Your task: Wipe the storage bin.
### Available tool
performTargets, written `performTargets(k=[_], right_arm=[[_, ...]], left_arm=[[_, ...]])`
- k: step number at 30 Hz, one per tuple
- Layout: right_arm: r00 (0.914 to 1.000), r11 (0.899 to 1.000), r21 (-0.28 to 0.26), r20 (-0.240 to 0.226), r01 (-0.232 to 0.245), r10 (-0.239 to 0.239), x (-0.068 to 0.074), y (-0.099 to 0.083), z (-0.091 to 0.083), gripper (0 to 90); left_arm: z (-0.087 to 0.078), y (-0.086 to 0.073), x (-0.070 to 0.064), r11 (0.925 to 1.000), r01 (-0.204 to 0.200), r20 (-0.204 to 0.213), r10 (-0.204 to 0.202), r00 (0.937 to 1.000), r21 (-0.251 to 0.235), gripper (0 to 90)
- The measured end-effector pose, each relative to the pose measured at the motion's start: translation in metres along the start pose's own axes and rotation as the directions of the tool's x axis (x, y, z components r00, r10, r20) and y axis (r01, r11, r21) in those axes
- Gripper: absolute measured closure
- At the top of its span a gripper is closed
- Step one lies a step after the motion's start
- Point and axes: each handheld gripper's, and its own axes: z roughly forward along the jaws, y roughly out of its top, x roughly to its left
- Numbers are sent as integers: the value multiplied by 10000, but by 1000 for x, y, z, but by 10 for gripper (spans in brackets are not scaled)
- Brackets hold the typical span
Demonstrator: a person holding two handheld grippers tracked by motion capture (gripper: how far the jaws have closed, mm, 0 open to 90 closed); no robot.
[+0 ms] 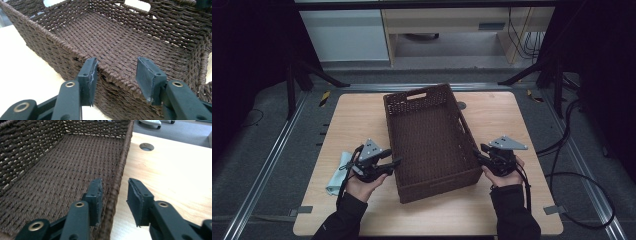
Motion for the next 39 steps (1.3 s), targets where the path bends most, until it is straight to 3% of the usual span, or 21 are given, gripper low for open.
performTargets(k=[3,6,11,15,19,23,27,29,31,36,39], right_arm=[[9996,9998,101,-189,-192,194,-3,-1,3,797],[10000,9999,158,48,-50,49,-3,2,5,814],[9996,9999,137,282,-48,44,-9,5,11,824],[9989,9999,38,437,-155,153,-13,6,15,818],[9981,9983,-311,367,-489,500,-17,6,10,694],[9987,9986,-247,209,-459,465,-16,4,2,708],[9988,9988,-19,100,-486,486,-16,-7,-2,813],[9989,9990,2,166,-443,443,-16,-6,-2,816],[9985,9999,56,518,-150,147,-16,-3,3,820],[9975,9998,33,682,-174,171,-21,0,9,818],[9968,9999,-3,782,-147,146,-24,2,12,814]], left_arm=[[0,1,-1,10000,16,165,-15,9999,-26,491],[0,3,0,10000,-41,263,41,9996,-24,489],[0,4,0,9998,-8,218,12,9998,-183,451],[3,5,0,9998,42,439,-33,9990,-196,457],[6,5,-5,9999,-116,279,119,9995,-107,463],[6,5,-5,9999,-102,262,105,9996,-104,467],[6,5,-6,9999,-125,231,128,9997,-109,465],[6,6,-6,9998,-98,294,103,9995,-148,465],[6,7,-6,9998,-156,404,162,9991,-133,449],[4,10,-4,9997,-249,508,253,9984,-88,402],[-1,12,-1,9993,-339,187,342,9992,-150,387]])
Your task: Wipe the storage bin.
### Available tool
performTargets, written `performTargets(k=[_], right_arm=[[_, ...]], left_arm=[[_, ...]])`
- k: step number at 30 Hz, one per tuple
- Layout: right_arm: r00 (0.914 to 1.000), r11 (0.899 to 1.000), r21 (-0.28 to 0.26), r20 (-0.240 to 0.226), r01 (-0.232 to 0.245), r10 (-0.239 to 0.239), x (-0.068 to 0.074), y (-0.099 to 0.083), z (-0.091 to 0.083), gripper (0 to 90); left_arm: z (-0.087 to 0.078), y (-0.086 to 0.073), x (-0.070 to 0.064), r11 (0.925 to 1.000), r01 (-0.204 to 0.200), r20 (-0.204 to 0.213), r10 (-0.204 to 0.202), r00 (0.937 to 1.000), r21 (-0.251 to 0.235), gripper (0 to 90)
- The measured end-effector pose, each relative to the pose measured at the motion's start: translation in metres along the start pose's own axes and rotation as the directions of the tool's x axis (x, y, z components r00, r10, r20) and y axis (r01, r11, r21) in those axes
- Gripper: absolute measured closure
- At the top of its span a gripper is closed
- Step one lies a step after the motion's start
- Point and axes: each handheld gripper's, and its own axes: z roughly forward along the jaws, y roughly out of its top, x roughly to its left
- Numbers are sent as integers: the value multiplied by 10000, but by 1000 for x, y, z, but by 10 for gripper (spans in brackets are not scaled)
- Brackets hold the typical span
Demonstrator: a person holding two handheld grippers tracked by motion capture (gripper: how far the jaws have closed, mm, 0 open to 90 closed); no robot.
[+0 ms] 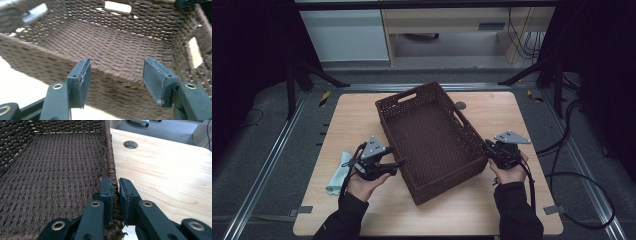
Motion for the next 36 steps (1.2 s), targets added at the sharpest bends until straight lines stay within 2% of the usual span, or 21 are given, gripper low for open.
performTargets(k=[7,9,10,11,14,18,19,23,26,27,30,32,33,35,36], right_arm=[[9996,10000,-22,281,-61,62,-5,4,8,793],[9994,10000,-20,335,-60,61,-6,4,9,789],[9992,9999,-67,390,-99,102,-7,5,11,783],[9990,9997,-116,401,-194,199,-10,5,13,776],[9985,9996,-87,466,-275,279,-11,7,15,768],[9982,9996,-99,528,-266,271,-10,8,13,741],[9983,9987,-236,363,-449,457,-10,8,7,650],[9981,9973,-450,195,-577,586,-8,3,-7,518],[9973,9952,-653,90,-722,729,-7,-2,-20,410],[9966,9943,-688,55,-812,818,-7,-4,-24,377],[9952,9928,-695,-11,-977,979,-5,-8,-32,355],[9937,9915,-666,-171,-1121,1112,0,-14,-39,344],[9936,9916,-660,-252,-1115,1101,3,-15,-40,338],[9942,9924,-650,-322,-1049,1030,6,-15,-40,337],[9947,9932,-659,-425,-965,938,12,-16,-40,328]], left_arm=[[-12,-2,15,9990,317,-524,-334,9981,-329,359],[-14,-3,18,9990,277,-679,-302,9972,-364,359],[-15,-4,19,9992,213,-832,-239,9962,-326,354],[-16,-5,20,9992,233,-913,-261,9955,-316,308],[-15,-11,27,9987,447,-1056,-469,9933,-228,271],[-14,-16,32,9988,476,-1189,-488,9917,-134,248],[-14,-19,36,9985,554,-1352,-546,9893,20,244],[-17,-23,43,9970,767,-1429,-752,9869,53,238],[-18,-24,44,9978,669,-1583,-654,9852,41,252],[-19,-26,43,9987,512,-1696,-505,9842,-4,263],[-20,-26,43,9993,380,-1825,-374,9825,-3,285],[-20,-27,43,9993,365,-1712,-359,9846,5,320],[-19,-27,43,9994,345,-1583,-330,9868,68,327],[-19,-28,43,9995,283,-1571,-254,9873,162,330],[-20,-28,43,9996,263,-1622,-242,9865,104,333]])
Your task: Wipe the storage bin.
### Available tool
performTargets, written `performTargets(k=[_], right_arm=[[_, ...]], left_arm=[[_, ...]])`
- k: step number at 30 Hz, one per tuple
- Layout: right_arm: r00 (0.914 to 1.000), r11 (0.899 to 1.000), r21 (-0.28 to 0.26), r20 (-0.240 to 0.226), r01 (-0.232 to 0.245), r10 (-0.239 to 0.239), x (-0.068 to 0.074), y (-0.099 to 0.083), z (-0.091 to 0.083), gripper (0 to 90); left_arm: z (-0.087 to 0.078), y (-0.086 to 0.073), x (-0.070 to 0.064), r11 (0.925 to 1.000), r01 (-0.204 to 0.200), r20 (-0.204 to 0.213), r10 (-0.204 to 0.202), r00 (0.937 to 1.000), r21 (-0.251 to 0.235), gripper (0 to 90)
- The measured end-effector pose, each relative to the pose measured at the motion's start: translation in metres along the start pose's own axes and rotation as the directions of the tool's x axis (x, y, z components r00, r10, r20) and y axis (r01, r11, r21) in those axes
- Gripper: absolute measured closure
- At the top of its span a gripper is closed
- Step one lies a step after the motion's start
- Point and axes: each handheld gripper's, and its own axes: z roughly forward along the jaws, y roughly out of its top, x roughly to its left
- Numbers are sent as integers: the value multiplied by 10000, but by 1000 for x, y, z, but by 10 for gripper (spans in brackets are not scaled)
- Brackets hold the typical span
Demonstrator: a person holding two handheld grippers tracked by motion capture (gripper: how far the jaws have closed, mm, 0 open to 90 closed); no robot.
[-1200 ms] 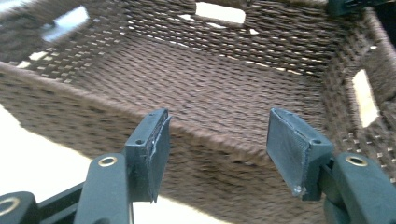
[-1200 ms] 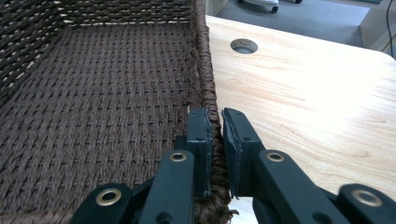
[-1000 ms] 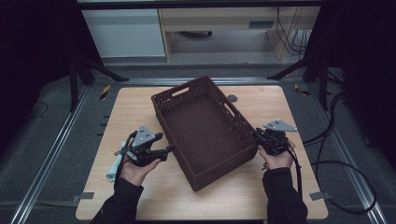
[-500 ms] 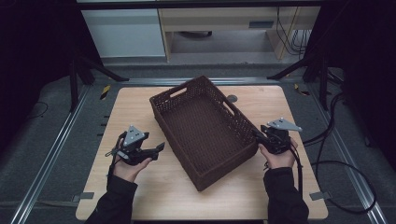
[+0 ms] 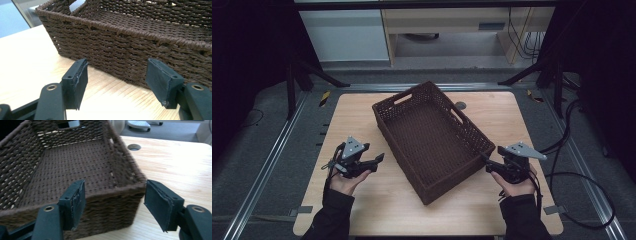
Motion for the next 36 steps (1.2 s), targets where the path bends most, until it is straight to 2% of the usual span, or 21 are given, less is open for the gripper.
performTargets(k=[3,7,10,13,18,21,24,26,29,30,31,36], right_arm=[[9999,9999,27,-33,98,-97,6,-1,4,314],[9997,9998,38,-114,-212,212,11,-1,12,300],[9999,9999,14,83,-137,137,13,-2,16,283],[9996,9999,32,275,-116,115,12,0,18,302],[9987,10000,-17,511,52,-51,7,2,25,306],[9973,10000,-24,738,39,-37,3,5,33,296],[9965,9999,120,829,88,-98,2,8,35,293],[9973,9999,64,726,139,-144,5,10,34,272],[9980,9997,122,592,233,-240,10,6,32,287],[9975,9996,120,660,251,-259,10,5,33,291],[9972,9996,142,707,247,-257,8,7,34,313],[9959,9996,145,867,254,-265,1,10,37,387]], left_arm=[[-2,-1,2,9996,7,-161,-11,9999,-284,318],[-5,-4,9,9972,247,-207,-262,9994,-704,358],[-4,-6,13,9973,500,-334,-518,9981,-539,359],[-3,-7,14,9982,475,-488,-492,9976,-353,358],[-5,-5,17,9975,482,-802,-523,9954,-525,351],[-5,-5,20,9970,581,-821,-622,9947,-513,348],[-4,-7,24,9946,939,-792,-971,9921,-435,349],[-4,-7,27,9940,1034,-792,-1060,9912,-366,349],[-6,-6,29,9944,906,-778,-947,9925,-548,348],[-6,-5,30,9932,1011,-729,-1051,9918,-569,348],[-6,-4,30,9922,1116,-643,-1151,9913,-551,349],[-1,-4,30,9945,1001,-679,-1021,9925,-314,349]])
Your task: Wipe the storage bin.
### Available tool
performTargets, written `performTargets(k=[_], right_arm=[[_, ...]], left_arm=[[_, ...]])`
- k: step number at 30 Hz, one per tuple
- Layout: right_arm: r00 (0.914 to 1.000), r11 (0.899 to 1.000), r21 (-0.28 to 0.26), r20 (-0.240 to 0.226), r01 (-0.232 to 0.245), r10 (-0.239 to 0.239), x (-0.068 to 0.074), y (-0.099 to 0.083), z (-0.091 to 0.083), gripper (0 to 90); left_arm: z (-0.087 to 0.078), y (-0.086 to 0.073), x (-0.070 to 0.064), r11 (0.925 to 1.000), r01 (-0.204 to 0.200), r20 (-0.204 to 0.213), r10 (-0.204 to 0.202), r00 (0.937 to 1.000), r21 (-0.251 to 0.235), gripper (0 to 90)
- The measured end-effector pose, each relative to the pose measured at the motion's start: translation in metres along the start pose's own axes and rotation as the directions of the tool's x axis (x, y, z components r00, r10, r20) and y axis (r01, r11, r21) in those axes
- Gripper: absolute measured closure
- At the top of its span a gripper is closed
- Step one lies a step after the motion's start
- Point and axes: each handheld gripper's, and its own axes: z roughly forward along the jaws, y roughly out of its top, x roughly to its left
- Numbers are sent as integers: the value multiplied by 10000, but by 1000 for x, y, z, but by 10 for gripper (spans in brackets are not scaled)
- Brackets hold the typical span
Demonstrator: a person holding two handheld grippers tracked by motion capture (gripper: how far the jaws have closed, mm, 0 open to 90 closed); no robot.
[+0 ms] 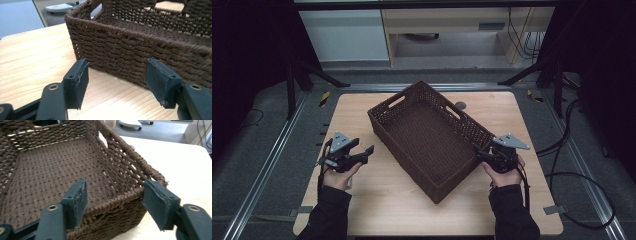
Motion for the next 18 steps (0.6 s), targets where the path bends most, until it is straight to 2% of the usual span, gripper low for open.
performTargets(k=[4,7,11,13,15,18], right_arm=[[9998,9998,-3,82,-204,204,-6,2,7,393],[9997,10000,40,257,14,-15,-5,6,6,382],[9998,9997,-184,-120,-154,152,1,4,-1,333],[9997,10000,-18,-247,-31,30,6,2,1,321],[9997,9997,82,-103,209,-208,10,3,3,313],[9994,9992,198,121,336,-339,8,3,6,342]], left_arm=[[0,1,4,9999,106,56,-106,9999,73,350],[-1,3,8,9999,113,133,-114,9998,63,350],[-3,7,13,9997,244,115,-243,9996,-91,347],[-3,10,15,9996,227,54,-226,9997,-167,345],[-3,12,18,9992,247,79,-245,9997,-318,346],[-2,17,23,9986,260,-21,-262,9997,-450,346]])
